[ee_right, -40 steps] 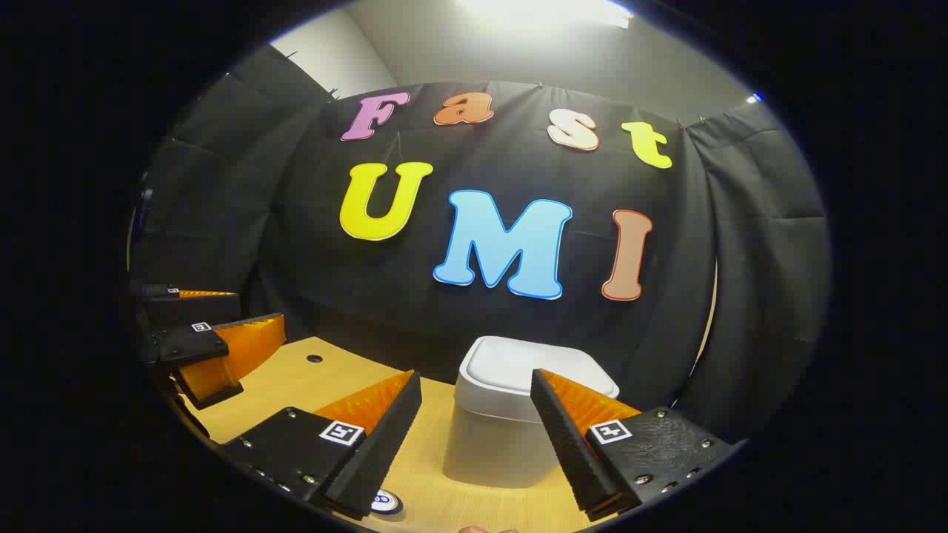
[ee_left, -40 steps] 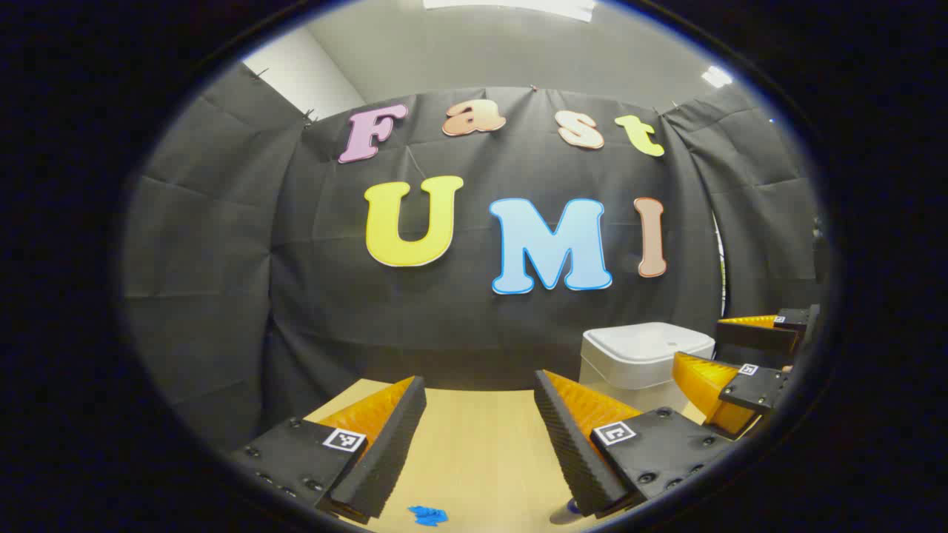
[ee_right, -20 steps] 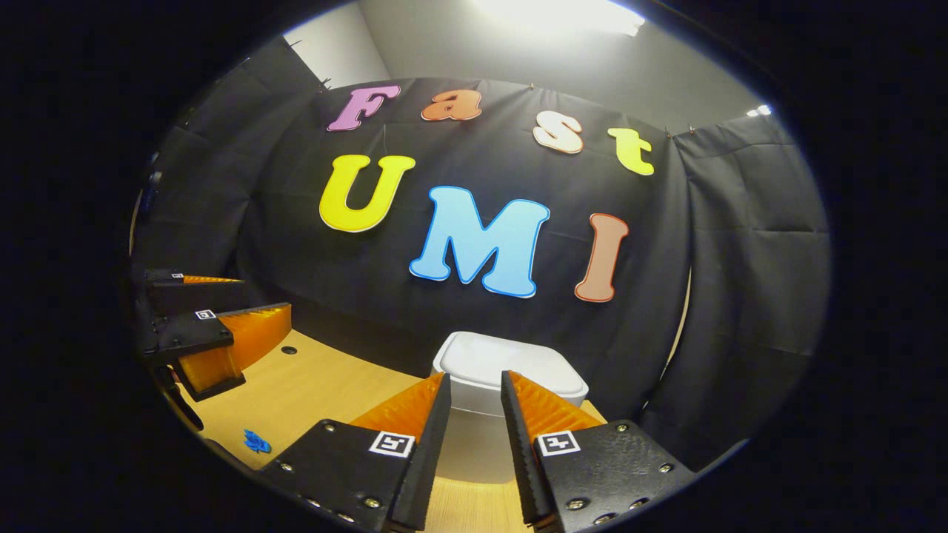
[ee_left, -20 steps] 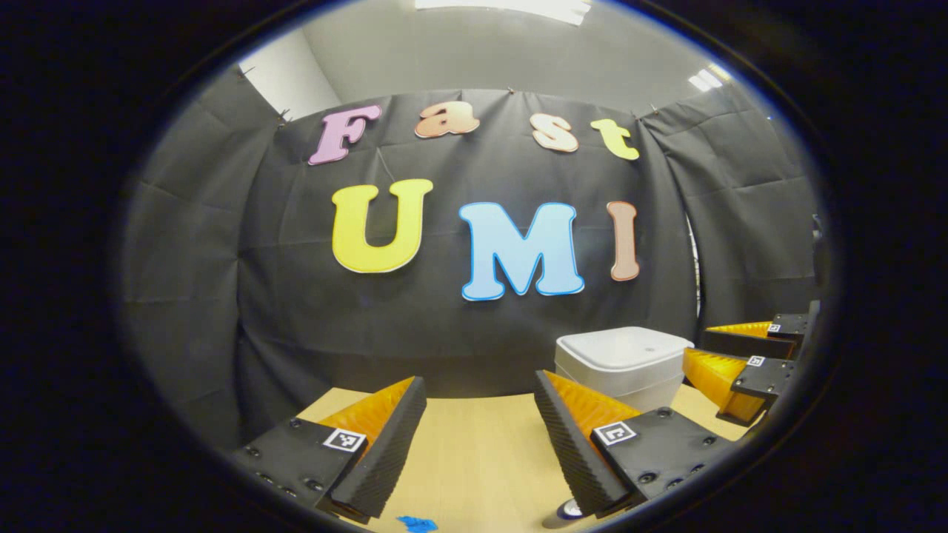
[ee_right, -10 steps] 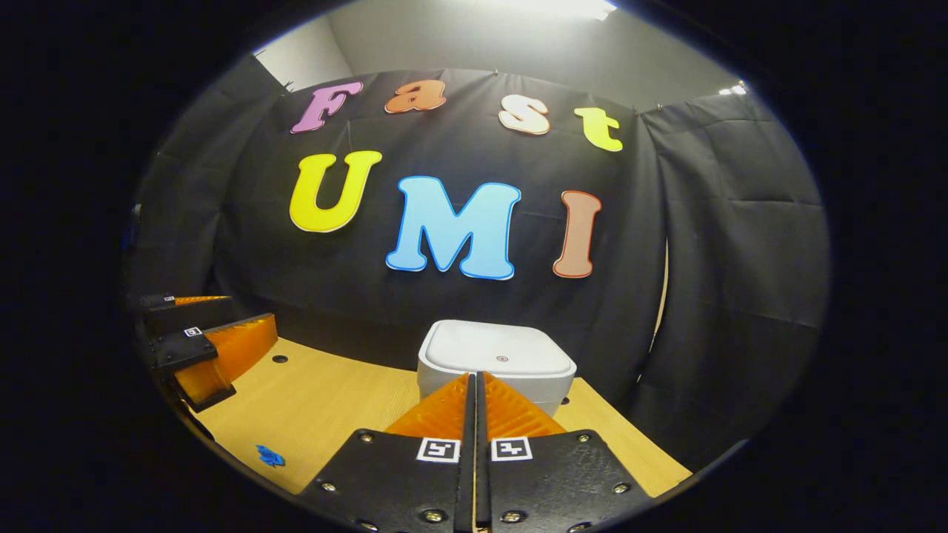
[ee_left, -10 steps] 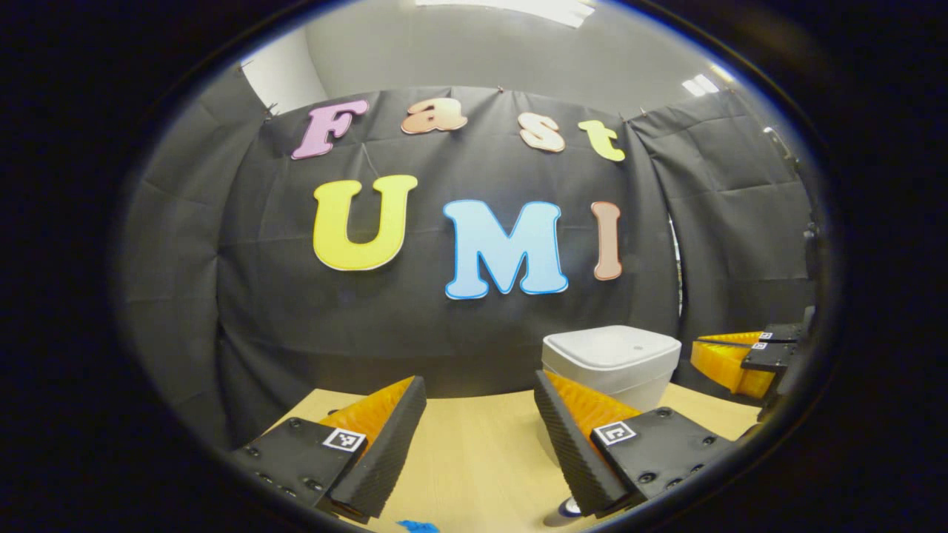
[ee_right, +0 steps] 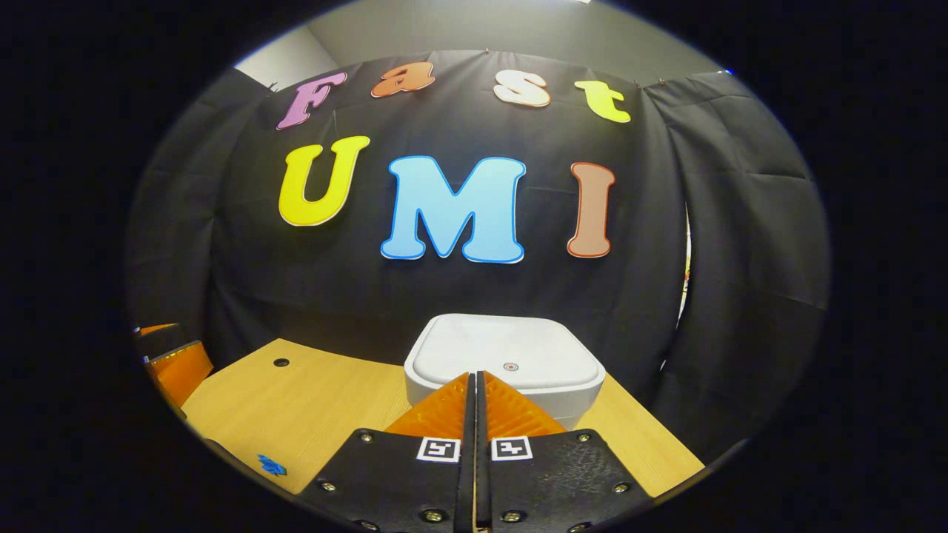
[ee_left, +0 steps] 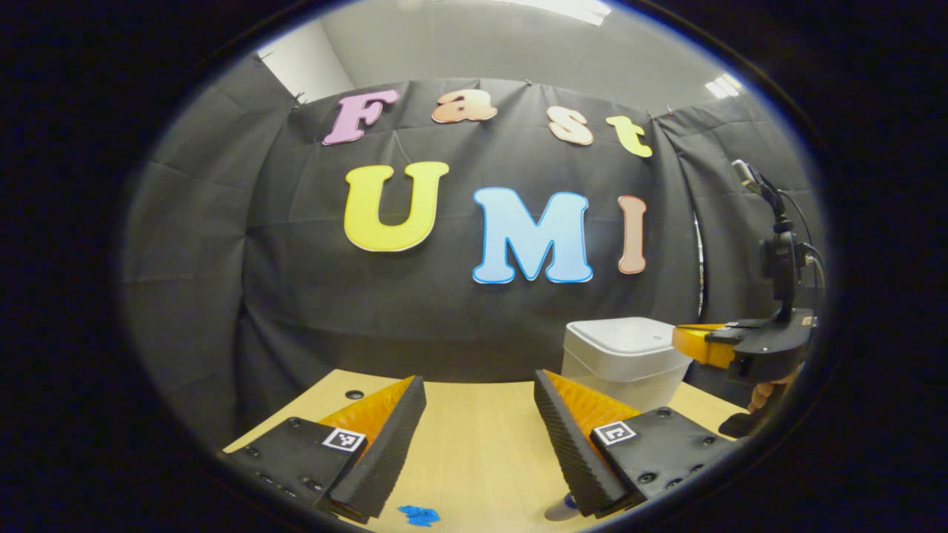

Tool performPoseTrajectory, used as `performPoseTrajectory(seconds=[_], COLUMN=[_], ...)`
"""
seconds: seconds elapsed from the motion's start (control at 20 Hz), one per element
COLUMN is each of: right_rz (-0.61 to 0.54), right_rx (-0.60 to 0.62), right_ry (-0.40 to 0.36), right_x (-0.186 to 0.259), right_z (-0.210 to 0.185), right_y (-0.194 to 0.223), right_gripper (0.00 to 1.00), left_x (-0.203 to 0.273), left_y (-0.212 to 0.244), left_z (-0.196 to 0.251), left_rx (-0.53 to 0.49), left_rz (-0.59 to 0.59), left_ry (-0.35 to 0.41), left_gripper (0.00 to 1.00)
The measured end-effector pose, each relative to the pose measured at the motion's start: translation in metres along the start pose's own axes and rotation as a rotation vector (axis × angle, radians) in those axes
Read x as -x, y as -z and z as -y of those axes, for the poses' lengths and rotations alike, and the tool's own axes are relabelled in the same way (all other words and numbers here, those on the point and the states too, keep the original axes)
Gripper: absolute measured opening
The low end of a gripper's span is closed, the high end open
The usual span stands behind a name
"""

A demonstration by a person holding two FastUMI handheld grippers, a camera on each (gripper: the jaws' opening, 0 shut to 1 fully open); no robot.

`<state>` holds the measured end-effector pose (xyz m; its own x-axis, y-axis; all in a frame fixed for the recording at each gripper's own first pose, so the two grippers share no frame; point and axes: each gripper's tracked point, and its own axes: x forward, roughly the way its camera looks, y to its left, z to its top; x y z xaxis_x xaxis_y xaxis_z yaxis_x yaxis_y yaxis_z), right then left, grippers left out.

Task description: Press the lid of the desktop garbage bin to open it, pick up the crumpled paper on the desktop and throw it into the bin, then pick up the pop can on the desktop and drop it into the bin, and finally close the garbage bin lid.

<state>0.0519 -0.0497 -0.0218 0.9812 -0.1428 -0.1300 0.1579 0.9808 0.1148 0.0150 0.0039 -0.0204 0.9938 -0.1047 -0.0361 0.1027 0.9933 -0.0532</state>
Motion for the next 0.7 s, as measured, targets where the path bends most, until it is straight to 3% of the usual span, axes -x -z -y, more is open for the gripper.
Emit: performPoseTrajectory(seconds=[0.05,0.1,0.35,0.7], right_rz=[0.006,0.005,-0.062,-0.075], right_rx=[-0.005,-0.015,-0.088,-0.095], right_ry=[0.000,-0.002,0.003,-0.041], right_x=[-0.007,-0.015,-0.049,-0.052], right_z=[0.004,0.007,0.027,0.028], right_y=[-0.003,-0.007,0.007,0.022], right_gripper=[0.01,0.01,0.01,0.01], left_x=[0.002,0.002,0.006,0.003], left_y=[0.002,0.004,0.014,0.030], left_z=[-0.002,-0.004,-0.003,0.001], left_rx=[0.001,0.000,0.001,0.016], left_rz=[-0.003,-0.007,-0.034,-0.070], left_ry=[-0.011,-0.020,-0.040,-0.050], left_gripper=[0.96,1.00,1.00,1.00])
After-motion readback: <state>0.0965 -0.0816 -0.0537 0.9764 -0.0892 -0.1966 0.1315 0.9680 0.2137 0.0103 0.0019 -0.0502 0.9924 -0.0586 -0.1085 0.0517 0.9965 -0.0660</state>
